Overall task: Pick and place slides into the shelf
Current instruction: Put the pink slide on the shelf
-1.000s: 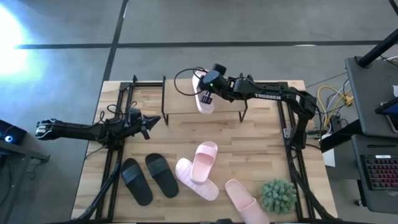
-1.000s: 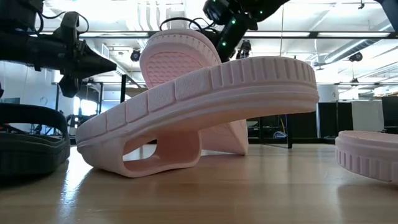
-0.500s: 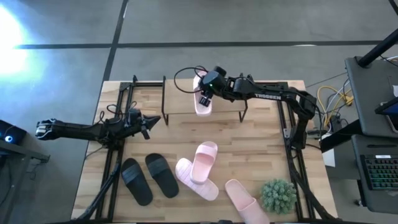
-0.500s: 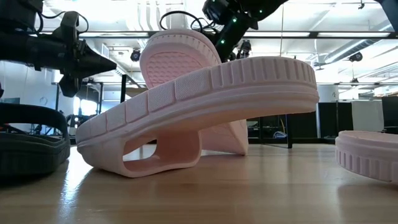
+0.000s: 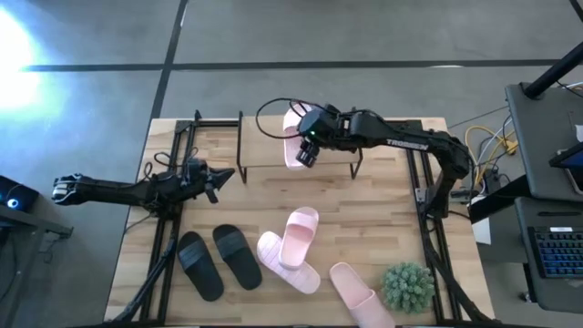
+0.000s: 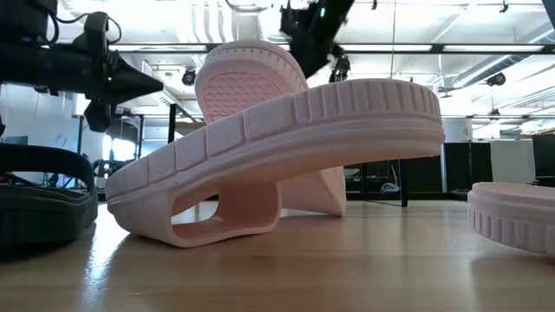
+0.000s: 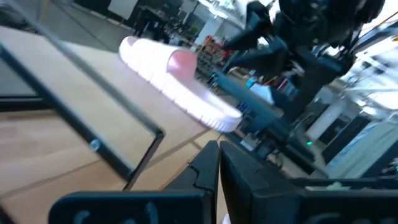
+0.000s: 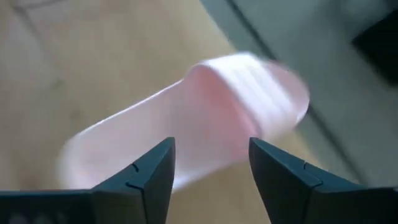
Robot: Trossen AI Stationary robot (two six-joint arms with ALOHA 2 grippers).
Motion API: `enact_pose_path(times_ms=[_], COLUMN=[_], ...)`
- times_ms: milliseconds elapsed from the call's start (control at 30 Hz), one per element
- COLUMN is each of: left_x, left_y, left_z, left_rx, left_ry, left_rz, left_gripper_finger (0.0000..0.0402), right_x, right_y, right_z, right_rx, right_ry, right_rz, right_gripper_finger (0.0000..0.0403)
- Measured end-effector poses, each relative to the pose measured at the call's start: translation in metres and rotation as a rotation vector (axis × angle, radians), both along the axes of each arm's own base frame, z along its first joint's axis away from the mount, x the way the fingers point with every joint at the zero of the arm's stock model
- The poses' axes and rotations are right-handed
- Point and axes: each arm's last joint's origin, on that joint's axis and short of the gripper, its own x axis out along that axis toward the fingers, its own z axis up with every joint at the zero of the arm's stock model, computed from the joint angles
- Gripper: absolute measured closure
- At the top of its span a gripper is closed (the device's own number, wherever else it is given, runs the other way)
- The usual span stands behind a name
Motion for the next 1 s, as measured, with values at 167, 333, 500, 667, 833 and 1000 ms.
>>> enact_pose_path(times_ms=[167,333,500,667,833,1000], left_x=[0.000,0.000,0.001,0.002,0.004,0.006], left_y=[0.000,0.000,0.000,-0.001,-0.001,-0.002], left_z=[0.006,0.005,0.004,0.001,-0.002,-0.006], left_rx=[0.000,0.001,0.001,0.001,0.001,0.000], left_ry=[-0.058,-0.057,-0.045,-0.025,-0.004,0.027], left_rz=[-0.006,-0.006,-0.005,-0.019,-0.040,-0.088], left_gripper_finger=[0.0402,0.0402,0.0402,0.0402,0.0402,0.0402], right_x=[-0.030,-0.045,-0.042,-0.040,-0.051,-0.056], right_y=[0.027,0.068,0.107,0.148,0.190,0.217], right_z=[0.029,0.032,0.018,-0.008,-0.036,-0.058], right_rx=[0.403,0.642,0.882,0.932,0.892,0.932], right_ry=[0.040,0.206,0.288,0.470,0.667,0.714], right_rz=[-0.213,-0.222,-0.290,-0.141,0.102,0.055], right_gripper_finger=[0.0209,0.0209,0.0209,0.0209,0.0209,0.0209])
